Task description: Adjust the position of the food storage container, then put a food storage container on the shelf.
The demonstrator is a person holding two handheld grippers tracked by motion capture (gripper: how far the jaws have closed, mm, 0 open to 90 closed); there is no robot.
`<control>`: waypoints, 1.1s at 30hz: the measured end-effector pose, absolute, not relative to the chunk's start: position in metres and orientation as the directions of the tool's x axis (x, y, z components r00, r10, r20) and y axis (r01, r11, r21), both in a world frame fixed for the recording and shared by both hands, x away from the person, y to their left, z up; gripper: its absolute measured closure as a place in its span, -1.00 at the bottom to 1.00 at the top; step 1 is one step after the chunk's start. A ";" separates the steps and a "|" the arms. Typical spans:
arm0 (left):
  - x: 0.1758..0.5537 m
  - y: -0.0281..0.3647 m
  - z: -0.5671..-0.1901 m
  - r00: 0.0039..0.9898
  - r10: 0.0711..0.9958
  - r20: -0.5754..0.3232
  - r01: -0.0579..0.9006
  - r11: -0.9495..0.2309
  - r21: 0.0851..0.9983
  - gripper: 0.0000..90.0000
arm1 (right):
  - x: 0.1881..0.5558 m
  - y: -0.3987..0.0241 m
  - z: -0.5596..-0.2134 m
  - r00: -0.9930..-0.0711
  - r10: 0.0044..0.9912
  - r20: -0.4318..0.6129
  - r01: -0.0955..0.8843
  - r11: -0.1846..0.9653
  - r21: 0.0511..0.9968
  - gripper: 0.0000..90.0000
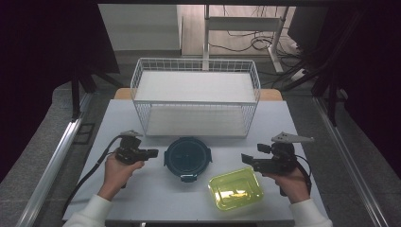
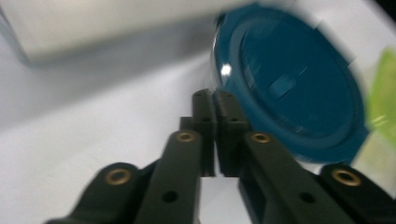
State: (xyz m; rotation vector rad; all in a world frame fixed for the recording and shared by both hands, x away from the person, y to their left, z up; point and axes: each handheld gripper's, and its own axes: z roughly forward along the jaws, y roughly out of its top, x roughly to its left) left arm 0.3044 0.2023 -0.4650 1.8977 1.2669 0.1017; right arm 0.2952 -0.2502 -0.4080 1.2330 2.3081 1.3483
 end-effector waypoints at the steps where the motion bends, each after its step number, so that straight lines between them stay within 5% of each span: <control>1: 0.302 0.205 -0.460 0.482 0.797 -0.364 0.720 -0.124 0.683 0.82 | 0.295 -0.250 -0.409 -0.631 0.741 0.230 0.565 0.236 0.790 -0.58; 3: 0.297 0.207 -0.451 0.485 0.807 -0.338 0.698 -0.124 0.706 0.41 | 0.294 -0.247 -0.409 -0.628 0.744 0.228 0.570 0.241 0.785 -0.58; 4: 0.295 0.208 -0.447 0.485 0.812 -0.325 0.690 -0.127 0.713 0.41 | 0.294 -0.247 -0.409 -0.628 0.744 0.228 0.570 0.241 0.785 -0.58; 7: 0.292 0.208 -0.432 0.473 0.812 -0.343 0.685 -0.094 0.722 -0.22 | 0.294 -0.244 -0.408 -0.632 0.740 0.229 0.566 0.238 0.789 -0.59; 9: 0.290 0.207 -0.426 0.486 0.801 -0.349 0.679 -0.095 0.728 -0.41 | 0.293 -0.243 -0.408 -0.638 0.735 0.231 0.565 0.242 0.788 -0.59; 18: 0.286 0.203 -0.422 0.499 0.789 -0.357 0.676 -0.097 0.731 -0.60 | 0.292 -0.230 -0.409 -0.671 0.711 0.212 0.552 0.288 0.782 -0.60; 33: 0.299 0.189 -0.435 0.507 0.723 -0.469 0.744 -0.092 0.662 -0.79 | 0.307 -0.202 -0.412 -0.617 0.687 0.384 0.674 0.209 0.709 -0.77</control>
